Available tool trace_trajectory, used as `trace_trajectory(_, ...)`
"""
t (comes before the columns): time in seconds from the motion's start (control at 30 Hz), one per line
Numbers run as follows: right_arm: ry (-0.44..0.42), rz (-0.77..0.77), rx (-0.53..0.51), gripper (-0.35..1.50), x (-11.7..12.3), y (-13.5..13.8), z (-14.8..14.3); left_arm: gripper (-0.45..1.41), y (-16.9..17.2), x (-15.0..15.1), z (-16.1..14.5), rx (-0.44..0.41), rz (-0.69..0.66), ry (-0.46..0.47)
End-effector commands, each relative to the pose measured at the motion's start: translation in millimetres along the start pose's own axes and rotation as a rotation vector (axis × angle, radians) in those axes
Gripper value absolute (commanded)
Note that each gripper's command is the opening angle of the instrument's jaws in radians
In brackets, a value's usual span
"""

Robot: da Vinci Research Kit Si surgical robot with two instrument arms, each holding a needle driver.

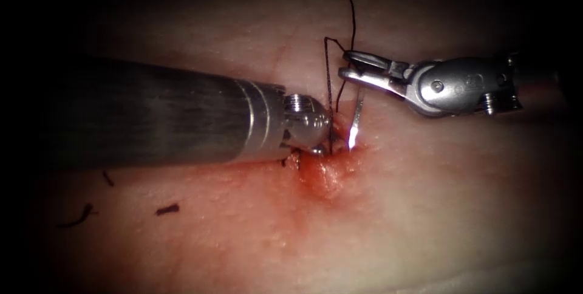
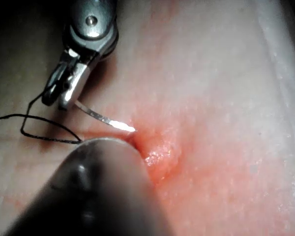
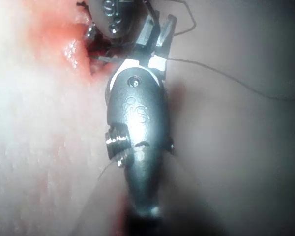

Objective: Wound Closure
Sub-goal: With the right hand, throw the needle through the skin below the incision.

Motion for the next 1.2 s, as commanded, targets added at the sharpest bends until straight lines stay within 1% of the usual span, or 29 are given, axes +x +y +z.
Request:
trace_trajectory(0.03, 0.006, -0.011, 0.000, -0.35, -0.8, -0.5, 1.1, 0.56, -0.4, 0.2, 0.3, 0.000, 0.004, 0.001)
trace_trajectory(0.07, 0.002, -0.034, -0.004, -0.35, -1.1, -1.2, 1.7, 0.54, -0.4, 0.1, 0.3, -0.001, 0.005, 0.001)
trace_trajectory(0.17, -0.010, -0.068, 0.004, -0.35, -1.5, -1.5, 2.0, 0.54, -0.2, -0.1, 0.2, -0.002, 0.007, 0.001)
trace_trajectory(0.37, -0.009, -0.079, 0.007, -0.35, -2.4, -2.1, 1.6, 0.51, 0.0, -0.1, 0.1, -0.002, 0.008, 0.001)
trace_trajectory(0.6, -0.005, -0.086, 0.007, -0.35, -2.5, -3.4, 1.1, 0.51, 0.2, 0.3, 0.1, 0.000, 0.006, 0.004)
trace_trajectory(0.7, -0.008, -0.089, 0.005, -0.35, -2.4, -3.0, 1.3, 0.49, 0.3, 0.4, 0.0, -0.001, 0.006, 0.004)
trace_trajectory(0.83, -0.008, -0.054, 0.004, -0.35, -2.3, -3.3, 1.4, 0.47, 0.0, 0.4, -0.2, 0.002, 0.004, 0.019)
trace_trajectory(0.87, -0.005, -0.013, 0.007, -0.35, -2.4, -3.6, 1.3, 0.47, -0.1, 0.5, -0.3, 0.002, 0.003, 0.023)
trace_trajectory(0.9, -0.005, -0.013, 0.007, -0.35, -2.4, -3.6, 1.3, 0.47, -0.1, 0.5, -0.3, 0.002, 0.003, 0.023)
trace_trajectory(0.93, -0.007, 0.044, 0.011, -0.35, -2.6, -3.9, 1.2, 0.47, -0.2, 0.6, -0.6, 0.004, 0.000, 0.035)
trace_trajectory(0.97, -0.007, 0.061, 0.010, -0.35, -2.7, -4.0, 1.2, 0.47, -0.2, 0.6, -0.6, 0.005, -0.001, 0.041)
trace_trajectory(1.1, -0.015, 0.082, 0.015, -0.35, -3.3, -4.5, 1.2, 0.42, 0.0, 0.9, -1.1, 0.011, -0.007, 0.064)
trace_trajectory(1.2, -0.020, 0.094, 0.032, -0.35, -3.4, -4.5, 1.3, 0.42, 0.0, 1.0, -1.3, 0.009, -0.007, 0.064)
